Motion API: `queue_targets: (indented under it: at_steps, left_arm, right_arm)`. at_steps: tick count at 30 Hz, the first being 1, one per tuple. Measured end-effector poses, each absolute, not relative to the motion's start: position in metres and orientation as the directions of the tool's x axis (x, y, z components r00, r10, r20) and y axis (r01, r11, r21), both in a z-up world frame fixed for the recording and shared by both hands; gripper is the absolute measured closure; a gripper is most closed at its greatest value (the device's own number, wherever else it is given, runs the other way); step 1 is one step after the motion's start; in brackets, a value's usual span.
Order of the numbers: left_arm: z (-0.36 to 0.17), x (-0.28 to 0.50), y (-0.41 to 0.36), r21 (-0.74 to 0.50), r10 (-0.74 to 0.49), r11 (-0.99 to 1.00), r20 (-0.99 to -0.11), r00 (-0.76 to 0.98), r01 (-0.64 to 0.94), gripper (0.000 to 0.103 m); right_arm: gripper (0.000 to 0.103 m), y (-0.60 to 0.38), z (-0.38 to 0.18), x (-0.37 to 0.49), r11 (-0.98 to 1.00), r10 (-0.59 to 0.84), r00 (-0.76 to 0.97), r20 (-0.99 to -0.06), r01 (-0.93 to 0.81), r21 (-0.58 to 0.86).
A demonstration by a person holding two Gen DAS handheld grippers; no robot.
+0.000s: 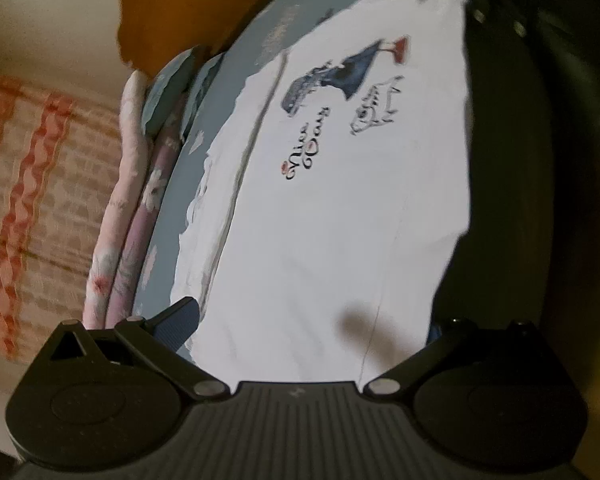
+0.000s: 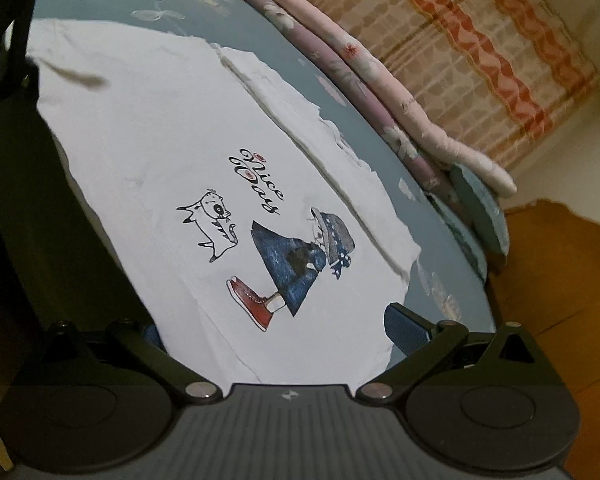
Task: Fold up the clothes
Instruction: 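Roll both grippers sideways and bring them to the shirt's side edge, then close both grippers on the shirt side edge and lift it over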
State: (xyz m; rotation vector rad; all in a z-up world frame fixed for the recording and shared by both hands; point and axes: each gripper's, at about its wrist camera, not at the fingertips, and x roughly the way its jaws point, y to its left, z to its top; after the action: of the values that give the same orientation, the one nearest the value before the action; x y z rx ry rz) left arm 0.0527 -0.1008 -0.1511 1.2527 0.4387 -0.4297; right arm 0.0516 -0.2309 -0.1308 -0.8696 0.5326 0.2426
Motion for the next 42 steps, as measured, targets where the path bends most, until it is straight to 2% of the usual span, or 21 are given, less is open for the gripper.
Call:
queue_targets:
  at_steps: [5, 8, 10, 11, 14, 16, 19, 20, 22, 25, 28, 32, 42]
  left_arm:
    - [-0.154, 0.054, -0.093, 0.828, -0.042, 0.185, -0.531, 0.846, 0.529, 0.001]
    - [-0.156, 0.055, -0.096, 0.835, -0.049, 0.160, -0.526, 0.849, 0.526, 0.001]
    - [-0.157, 0.054, -0.098, 0.839, -0.050, 0.150, -0.522, 0.852, 0.523, 0.001]
    - [-0.157, 0.054, -0.098, 0.834, -0.052, 0.149, -0.530, 0.846, 0.532, 0.002]
    - [-0.155, 0.052, -0.098, 0.803, -0.064, 0.150, -0.575, 0.816, 0.577, 0.023]
    - [-0.155, 0.051, -0.097, 0.781, -0.072, 0.151, -0.603, 0.794, 0.606, 0.043]
    - [-0.155, 0.049, -0.096, 0.753, -0.083, 0.144, -0.638, 0.766, 0.642, 0.064]
    - [-0.155, 0.048, -0.096, 0.745, -0.086, 0.141, -0.647, 0.758, 0.652, 0.067]
    - [-0.154, 0.048, -0.095, 0.722, -0.090, 0.146, -0.671, 0.736, 0.676, 0.080]
    - [-0.153, 0.050, -0.094, 0.683, -0.098, 0.156, -0.708, 0.700, 0.713, 0.093]
    - [-0.151, 0.051, -0.094, 0.648, -0.106, 0.177, -0.736, 0.669, 0.741, 0.099]
    - [-0.142, 0.055, -0.090, 0.609, -0.116, 0.217, -0.759, 0.640, 0.763, 0.099]
    - [-0.114, 0.072, -0.081, 0.618, -0.146, 0.301, -0.723, 0.675, 0.727, 0.099]
  right_arm:
    - [0.001, -0.241, -0.129, 0.051, 0.628, -0.032, 0.829, -0.559, -0.418, -0.657]
    - [0.006, -0.239, -0.128, 0.048, 0.613, 0.002, 0.822, -0.570, -0.451, -0.649]
    - [0.019, -0.236, -0.127, 0.047, 0.604, 0.022, 0.812, -0.584, -0.476, -0.639]
    - [0.022, -0.235, -0.127, 0.047, 0.604, 0.030, 0.805, -0.592, -0.486, -0.631]
    - [0.035, -0.232, -0.125, 0.046, 0.604, 0.054, 0.786, -0.616, -0.517, -0.607]
    - [0.044, -0.230, -0.124, 0.045, 0.603, 0.071, 0.772, -0.631, -0.538, -0.590]
    - [0.058, -0.228, -0.123, 0.044, 0.598, 0.092, 0.750, -0.655, -0.567, -0.566]
    - [0.061, -0.227, -0.123, 0.044, 0.595, 0.097, 0.742, -0.663, -0.577, -0.559]
    - [0.077, -0.226, -0.122, 0.044, 0.593, 0.102, 0.737, -0.668, -0.584, -0.554]
    - [0.085, -0.224, -0.119, 0.044, 0.590, 0.109, 0.732, -0.673, -0.592, -0.549]
    - [0.087, -0.223, -0.116, 0.044, 0.587, 0.116, 0.726, -0.678, -0.601, -0.543]
    - [0.089, -0.223, -0.110, 0.045, 0.593, 0.123, 0.723, -0.679, -0.603, -0.534]
    - [0.094, -0.224, -0.094, 0.053, 0.595, 0.126, 0.731, -0.671, -0.597, -0.538]
